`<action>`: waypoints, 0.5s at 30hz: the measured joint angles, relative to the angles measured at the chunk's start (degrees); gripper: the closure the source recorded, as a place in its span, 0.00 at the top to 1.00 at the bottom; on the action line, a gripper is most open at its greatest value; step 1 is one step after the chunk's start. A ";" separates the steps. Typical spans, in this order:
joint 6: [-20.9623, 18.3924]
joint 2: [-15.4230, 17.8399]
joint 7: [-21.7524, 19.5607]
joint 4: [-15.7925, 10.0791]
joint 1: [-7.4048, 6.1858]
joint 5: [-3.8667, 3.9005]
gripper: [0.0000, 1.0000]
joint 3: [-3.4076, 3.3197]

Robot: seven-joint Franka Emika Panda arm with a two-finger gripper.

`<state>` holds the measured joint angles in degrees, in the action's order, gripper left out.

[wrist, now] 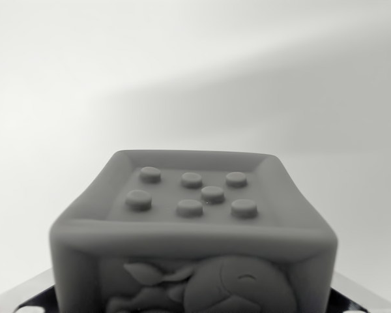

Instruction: Destack cube

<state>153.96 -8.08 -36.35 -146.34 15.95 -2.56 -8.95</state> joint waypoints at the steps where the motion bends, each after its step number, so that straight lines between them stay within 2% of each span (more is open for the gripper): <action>1: 0.08 0.07 -0.13 -0.15 0.00 0.00 0.00 -0.05; 10: 1.58 1.21 -2.14 -2.79 0.00 -0.01 0.00 -0.90; 12: 2.24 1.00 -2.15 -3.03 0.02 -0.32 0.00 -0.93; 15: 3.84 -0.69 -1.73 -3.00 0.02 -1.17 0.00 -0.86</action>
<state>157.80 -8.77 -38.08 -149.34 15.97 -3.73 -9.81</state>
